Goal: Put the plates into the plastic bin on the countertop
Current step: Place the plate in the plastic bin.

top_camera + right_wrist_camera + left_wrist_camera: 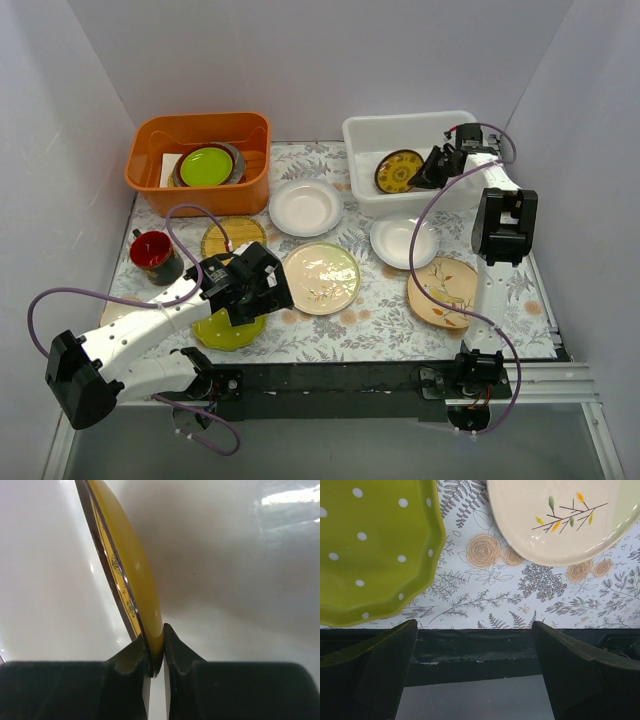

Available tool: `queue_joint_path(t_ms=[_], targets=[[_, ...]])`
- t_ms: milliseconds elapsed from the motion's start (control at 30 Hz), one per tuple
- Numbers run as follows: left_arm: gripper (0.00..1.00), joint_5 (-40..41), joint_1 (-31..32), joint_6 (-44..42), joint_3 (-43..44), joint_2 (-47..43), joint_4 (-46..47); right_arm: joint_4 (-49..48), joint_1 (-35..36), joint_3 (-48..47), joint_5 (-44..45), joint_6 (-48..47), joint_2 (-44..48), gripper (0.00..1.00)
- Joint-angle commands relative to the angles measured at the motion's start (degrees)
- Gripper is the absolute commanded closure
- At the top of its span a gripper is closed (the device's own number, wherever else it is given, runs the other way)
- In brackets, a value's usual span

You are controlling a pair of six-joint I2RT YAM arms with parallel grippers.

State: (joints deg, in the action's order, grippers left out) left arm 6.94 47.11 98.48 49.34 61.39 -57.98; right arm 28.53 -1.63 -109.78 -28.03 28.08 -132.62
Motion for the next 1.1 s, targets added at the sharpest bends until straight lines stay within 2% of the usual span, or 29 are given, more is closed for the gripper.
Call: queue_joint_path(t_ms=[0,67,233,333,367,433,833,867,1067], targets=[[0.02,0.62,0.35,1.01,-0.12,-1.00,0.49,1.52,-0.92,-4.22,-2.20,-0.92,-1.06,0.77],[0.02,0.88,0.44,1.28,0.05,-1.18,0.23,1.44,-1.10,-4.13,-2.38,-1.00,-0.98,0.70],[0.02,1.32,0.44,2.59,-0.47,-2.06,0.14,1.70,-1.18,-3.95,-2.55,-1.35,-0.71,0.62],[0.02,1.41,0.44,2.77,-0.39,-2.32,-0.12,2.58,-1.27,-4.04,-1.68,-2.06,-0.45,0.51],[0.02,1.41,0.44,2.77,-0.30,-2.32,-0.29,2.75,-1.27,-4.13,-1.50,-2.49,-0.45,0.30],[0.02,1.58,0.44,2.86,-0.21,-2.50,-0.73,4.16,-1.36,-4.57,-0.36,-2.94,-0.19,0.23],[0.02,2.99,0.44,3.65,1.72,-2.76,-2.23,7.32,-1.54,-4.91,9.75,-7.68,6.75,0.11],[0.02,2.99,0.44,3.57,1.81,-2.41,-2.23,7.67,-1.54,-5.79,10.19,-7.60,7.02,0.02],[0.02,3.96,0.44,2.95,3.48,-1.71,-3.11,11.46,-1.54,-12.13,10.63,-8.56,9.21,0.02]])
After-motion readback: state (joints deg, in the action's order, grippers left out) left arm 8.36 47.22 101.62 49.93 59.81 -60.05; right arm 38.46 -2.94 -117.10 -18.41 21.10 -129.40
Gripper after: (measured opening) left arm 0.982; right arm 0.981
